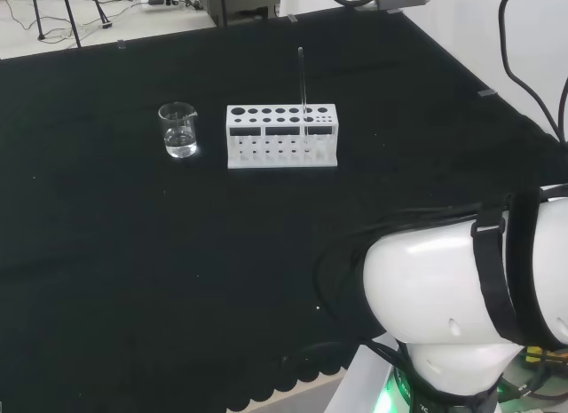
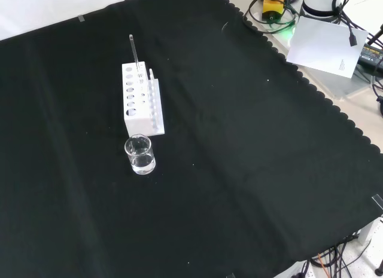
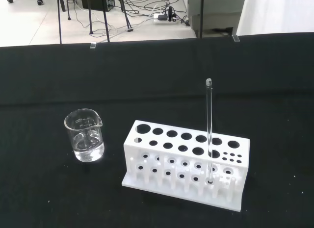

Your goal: Take the glass rod from the white test tube rack.

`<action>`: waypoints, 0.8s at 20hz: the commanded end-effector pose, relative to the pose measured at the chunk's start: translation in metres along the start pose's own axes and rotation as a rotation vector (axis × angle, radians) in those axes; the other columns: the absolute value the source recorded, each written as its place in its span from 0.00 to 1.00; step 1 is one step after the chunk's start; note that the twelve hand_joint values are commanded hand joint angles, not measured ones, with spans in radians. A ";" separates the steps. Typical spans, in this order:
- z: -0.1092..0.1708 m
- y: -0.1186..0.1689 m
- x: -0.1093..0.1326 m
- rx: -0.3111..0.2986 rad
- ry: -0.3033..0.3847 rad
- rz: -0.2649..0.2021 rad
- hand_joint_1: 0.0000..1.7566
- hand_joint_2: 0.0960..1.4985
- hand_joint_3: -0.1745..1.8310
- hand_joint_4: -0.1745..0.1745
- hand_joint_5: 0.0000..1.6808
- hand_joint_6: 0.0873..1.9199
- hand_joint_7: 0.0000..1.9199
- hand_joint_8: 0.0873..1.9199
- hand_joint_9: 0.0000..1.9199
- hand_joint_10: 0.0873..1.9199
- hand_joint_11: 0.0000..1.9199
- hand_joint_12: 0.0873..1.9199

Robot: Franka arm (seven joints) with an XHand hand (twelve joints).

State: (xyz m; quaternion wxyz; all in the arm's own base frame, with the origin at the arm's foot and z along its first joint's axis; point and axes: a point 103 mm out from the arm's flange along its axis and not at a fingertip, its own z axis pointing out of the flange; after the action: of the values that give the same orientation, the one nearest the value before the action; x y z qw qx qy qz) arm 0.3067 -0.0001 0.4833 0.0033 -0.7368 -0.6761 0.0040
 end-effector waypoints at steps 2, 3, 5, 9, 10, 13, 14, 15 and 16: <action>0.000 0.001 -0.004 -0.006 -0.015 0.015 0.45 0.44 0.44 0.14 0.08 0.04 0.07 0.39 0.17 0.39 0.12 0.69; 0.000 0.000 -0.005 -0.012 -0.006 0.015 0.44 0.44 0.43 0.14 0.09 0.03 0.07 0.40 0.17 0.40 0.11 0.70; 0.001 0.000 -0.007 -0.010 -0.006 0.015 0.44 0.45 0.43 0.13 0.09 0.02 0.07 0.41 0.17 0.40 0.11 0.71; 0.000 0.004 -0.010 0.000 -0.017 0.027 0.43 0.45 0.43 0.13 0.10 0.02 0.09 0.41 0.18 0.41 0.11 0.71; 0.000 0.005 -0.011 0.001 -0.017 0.022 0.43 0.46 0.43 0.13 0.10 0.02 0.09 0.42 0.18 0.41 0.11 0.71; 0.001 0.004 -0.017 -0.010 -0.027 0.026 0.43 0.46 0.43 0.13 0.11 0.02 0.10 0.42 0.19 0.41 0.11 0.71; 0.001 0.004 -0.018 -0.014 -0.027 0.023 0.43 0.46 0.43 0.13 0.11 0.02 0.11 0.42 0.20 0.41 0.11 0.71; 0.001 0.005 -0.018 -0.014 -0.030 0.025 0.42 0.46 0.43 0.13 0.11 0.01 0.11 0.42 0.20 0.41 0.11 0.71; 0.000 0.008 -0.020 -0.008 -0.022 0.025 0.42 0.46 0.43 0.13 0.11 0.01 0.11 0.42 0.20 0.41 0.11 0.71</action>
State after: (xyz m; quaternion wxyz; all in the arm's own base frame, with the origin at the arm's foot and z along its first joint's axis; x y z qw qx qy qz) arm 0.3101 -0.0150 0.4826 -0.0075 -0.7443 -0.6677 0.0102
